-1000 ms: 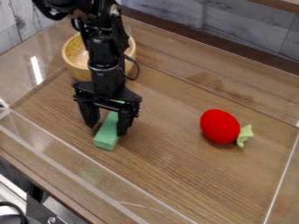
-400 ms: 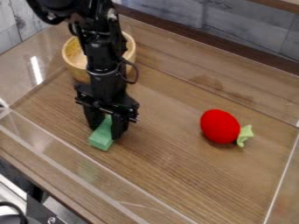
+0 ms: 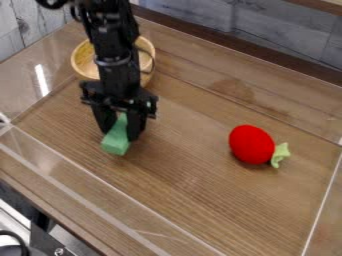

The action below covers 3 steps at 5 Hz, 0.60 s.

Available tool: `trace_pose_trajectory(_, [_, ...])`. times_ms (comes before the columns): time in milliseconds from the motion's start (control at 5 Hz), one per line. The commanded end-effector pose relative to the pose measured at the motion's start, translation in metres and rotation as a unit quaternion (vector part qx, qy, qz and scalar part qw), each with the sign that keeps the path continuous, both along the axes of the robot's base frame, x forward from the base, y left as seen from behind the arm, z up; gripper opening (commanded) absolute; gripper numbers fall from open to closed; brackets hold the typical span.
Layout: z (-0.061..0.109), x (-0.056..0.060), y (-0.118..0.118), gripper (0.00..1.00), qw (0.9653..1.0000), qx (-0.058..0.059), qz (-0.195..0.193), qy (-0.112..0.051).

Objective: Put the green stick in the brown bowl

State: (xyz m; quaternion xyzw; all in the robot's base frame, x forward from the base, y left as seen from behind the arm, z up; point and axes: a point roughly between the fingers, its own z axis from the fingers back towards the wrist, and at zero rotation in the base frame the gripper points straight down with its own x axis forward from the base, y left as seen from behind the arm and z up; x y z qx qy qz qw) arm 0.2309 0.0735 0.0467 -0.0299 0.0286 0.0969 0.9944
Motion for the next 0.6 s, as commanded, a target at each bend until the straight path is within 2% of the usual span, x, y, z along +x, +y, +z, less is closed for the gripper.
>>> trace_pose_trajectory(0, [0.048,0.022,0.012,0.00,0.9987,0.002,-0.005,-0.051])
trace_pose_trajectory(200, [0.087,0.036,0.015,0.00,0.9968,-0.011,0.000,-0.079])
trace_pose_trajectory(400, [0.106,0.048,0.021,0.00,0.9951,-0.024,0.004,-0.096])
